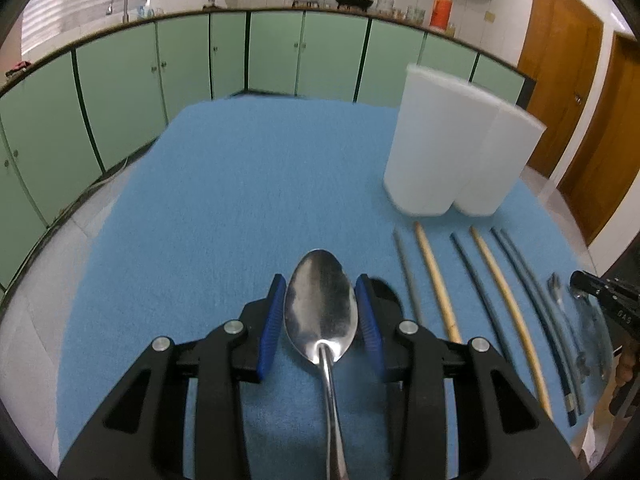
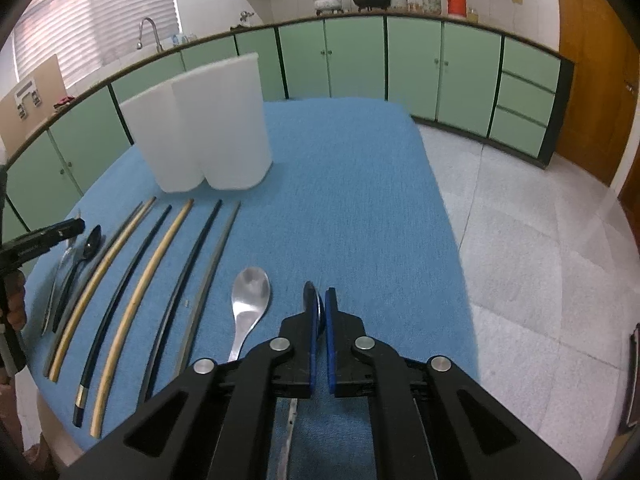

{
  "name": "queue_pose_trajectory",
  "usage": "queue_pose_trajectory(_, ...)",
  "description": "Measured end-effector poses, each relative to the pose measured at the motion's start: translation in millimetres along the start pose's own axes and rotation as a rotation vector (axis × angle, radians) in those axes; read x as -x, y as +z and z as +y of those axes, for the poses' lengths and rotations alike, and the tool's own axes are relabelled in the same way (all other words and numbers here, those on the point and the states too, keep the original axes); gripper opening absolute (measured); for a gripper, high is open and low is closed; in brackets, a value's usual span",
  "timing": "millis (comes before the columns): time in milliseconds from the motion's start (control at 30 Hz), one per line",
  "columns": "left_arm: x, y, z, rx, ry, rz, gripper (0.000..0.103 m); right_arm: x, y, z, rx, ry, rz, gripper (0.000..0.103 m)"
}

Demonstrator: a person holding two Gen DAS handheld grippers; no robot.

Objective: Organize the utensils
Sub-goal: 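Close the left tool on the silver spoon and lift it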

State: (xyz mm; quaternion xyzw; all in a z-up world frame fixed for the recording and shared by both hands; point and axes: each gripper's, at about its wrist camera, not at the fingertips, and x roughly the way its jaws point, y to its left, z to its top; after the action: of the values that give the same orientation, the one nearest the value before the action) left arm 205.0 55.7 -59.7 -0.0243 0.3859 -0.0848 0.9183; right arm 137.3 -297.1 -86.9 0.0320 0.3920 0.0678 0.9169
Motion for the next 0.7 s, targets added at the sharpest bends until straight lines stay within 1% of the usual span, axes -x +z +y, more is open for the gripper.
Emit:
queue_pose_trajectory(267, 33.3, 8.5, -3.6, 0.014, -0.014, -0.137, 0.035, 20.6, 11.7, 3.3, 0.001, 0.024, -0.073, 0.004)
queue_pose_trajectory(467, 57.2, 14.4, -8.3, 0.018, -0.037, -0.224, 0.035, 36.7, 21.1, 8.1, -0.002, 0.042, -0.126, 0.004)
queue_pose_trajectory(600, 69.4, 17.1, -10.8, 0.019, -0.045, -0.273, 0.034, 44.9, 28.4, 12.4, -0.007, 0.059, -0.163, 0.004)
queue_pose_trajectory(700, 74.1, 20.8, -12.5, 0.025, -0.052, -0.295, 0.034, 50.7, 34.9, 15.4, -0.022, 0.075, -0.200, 0.004)
